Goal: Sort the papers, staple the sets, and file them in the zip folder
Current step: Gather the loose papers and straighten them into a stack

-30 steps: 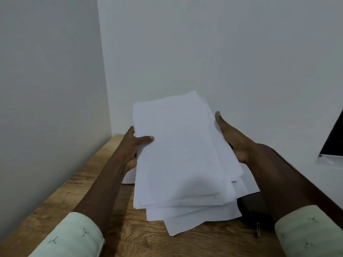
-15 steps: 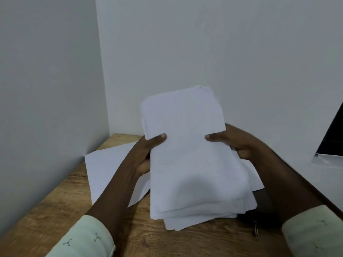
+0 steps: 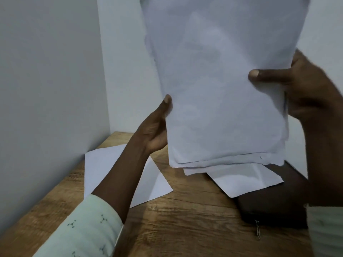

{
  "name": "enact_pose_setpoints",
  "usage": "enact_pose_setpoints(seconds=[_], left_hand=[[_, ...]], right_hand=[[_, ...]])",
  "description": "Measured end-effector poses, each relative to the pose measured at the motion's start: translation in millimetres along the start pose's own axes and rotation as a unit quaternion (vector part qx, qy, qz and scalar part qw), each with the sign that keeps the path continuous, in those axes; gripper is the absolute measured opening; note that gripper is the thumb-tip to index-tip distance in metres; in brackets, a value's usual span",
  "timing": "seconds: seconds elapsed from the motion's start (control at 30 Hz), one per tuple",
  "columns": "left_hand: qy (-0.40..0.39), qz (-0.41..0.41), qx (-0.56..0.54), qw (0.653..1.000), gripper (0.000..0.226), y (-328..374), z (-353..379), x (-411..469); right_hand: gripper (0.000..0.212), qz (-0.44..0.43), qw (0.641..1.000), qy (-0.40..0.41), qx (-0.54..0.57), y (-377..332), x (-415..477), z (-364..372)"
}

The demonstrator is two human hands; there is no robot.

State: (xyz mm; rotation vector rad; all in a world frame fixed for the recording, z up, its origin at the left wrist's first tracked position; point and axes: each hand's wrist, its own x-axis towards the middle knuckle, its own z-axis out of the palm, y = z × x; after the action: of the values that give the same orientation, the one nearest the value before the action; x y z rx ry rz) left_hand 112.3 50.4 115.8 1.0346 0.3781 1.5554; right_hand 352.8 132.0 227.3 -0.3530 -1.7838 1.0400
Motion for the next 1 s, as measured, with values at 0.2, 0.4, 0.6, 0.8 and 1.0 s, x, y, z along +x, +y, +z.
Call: enact_pose_setpoints(seconds=[0.2,0.4,0.6,0.8,1.0], left_hand=[[0.197,0.100,0.251,0.943,0.049,39,-18,-20],[0.403,0.002,0.228,0.886,0.035,73,-92,-101],[0.535,-0.178,0.317,0.763,0.042,66,-134,-140],[0.516,-0.147,0.476,0.697,0.077,59,-154,-140],[0.490,-0.168,0.524,0.676,0.077,52,-147,-139]], right_hand=[[0.038,0.148,0.983,-0.083,0.073,65,5,61],[0.054,0.397,0.909,-0.064,0.106,157,-14,116],[0.038,0.354,0.856,-0.196,-0.323,195,-35,182],[0.061,0.323,0.871,-0.205,-0.308,185,-32,225],[0.068,0.323,0.857,-0.229,-0.330,189,-38,238]])
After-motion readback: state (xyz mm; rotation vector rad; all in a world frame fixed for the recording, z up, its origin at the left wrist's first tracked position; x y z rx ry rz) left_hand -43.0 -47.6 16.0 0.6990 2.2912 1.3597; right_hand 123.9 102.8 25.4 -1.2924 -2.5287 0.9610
